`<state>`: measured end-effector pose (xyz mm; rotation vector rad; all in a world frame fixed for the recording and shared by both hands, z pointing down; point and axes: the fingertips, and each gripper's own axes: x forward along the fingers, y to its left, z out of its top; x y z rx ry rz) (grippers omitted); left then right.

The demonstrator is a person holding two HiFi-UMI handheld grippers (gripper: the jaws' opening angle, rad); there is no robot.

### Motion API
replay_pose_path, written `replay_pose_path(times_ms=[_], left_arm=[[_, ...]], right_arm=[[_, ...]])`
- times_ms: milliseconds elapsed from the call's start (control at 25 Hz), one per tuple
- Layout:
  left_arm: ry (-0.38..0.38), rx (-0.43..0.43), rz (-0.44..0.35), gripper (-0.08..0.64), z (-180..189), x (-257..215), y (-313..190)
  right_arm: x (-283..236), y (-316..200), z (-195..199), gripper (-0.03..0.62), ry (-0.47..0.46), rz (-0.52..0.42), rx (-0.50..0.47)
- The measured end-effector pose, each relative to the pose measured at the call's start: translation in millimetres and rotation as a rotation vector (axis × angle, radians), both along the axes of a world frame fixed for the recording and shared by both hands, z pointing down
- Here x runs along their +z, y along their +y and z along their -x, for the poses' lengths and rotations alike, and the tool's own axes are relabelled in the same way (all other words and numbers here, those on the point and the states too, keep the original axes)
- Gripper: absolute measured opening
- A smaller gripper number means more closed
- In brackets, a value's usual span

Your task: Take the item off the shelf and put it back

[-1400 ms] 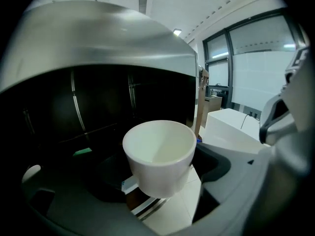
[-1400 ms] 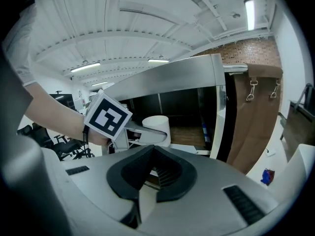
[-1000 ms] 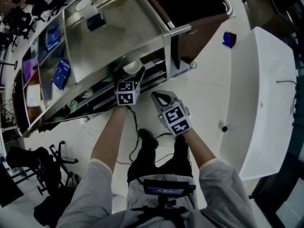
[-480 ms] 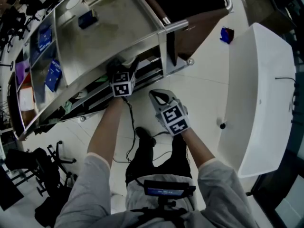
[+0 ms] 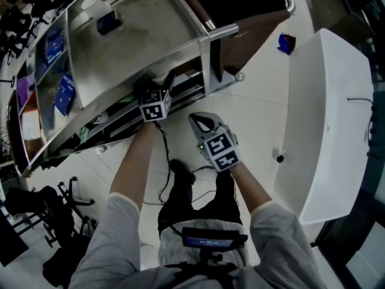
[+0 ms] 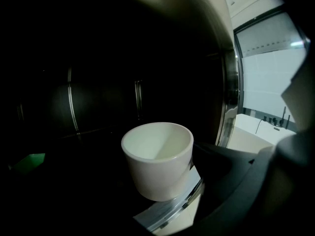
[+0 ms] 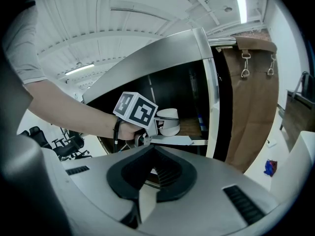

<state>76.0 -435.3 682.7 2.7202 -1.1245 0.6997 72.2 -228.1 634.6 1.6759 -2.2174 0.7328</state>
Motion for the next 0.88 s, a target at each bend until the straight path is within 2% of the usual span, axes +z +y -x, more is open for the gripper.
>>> replay_pose_path(times_ms=[80, 480, 720, 880], left_arm=[[0.003, 0.007, 0.002, 0.459, -2, -1, 1], [-0.011, -0.01, 0.002, 0.459, 20, -25, 23], [-0.026, -0.045, 0.042, 0.459, 53, -49, 65], [0.01, -0.071, 0.083, 0.457, 84, -77, 94]], right_arm=[[0, 0, -1, 0.009, 0.0, 0.0, -0.001], [-14, 6, 2, 0.009, 0.015, 0.001, -0.012], [-40, 15, 2, 0.009, 0.03, -0.009, -0.021], [-58, 22, 4, 0.009, 0.044, -0.023, -0.027]])
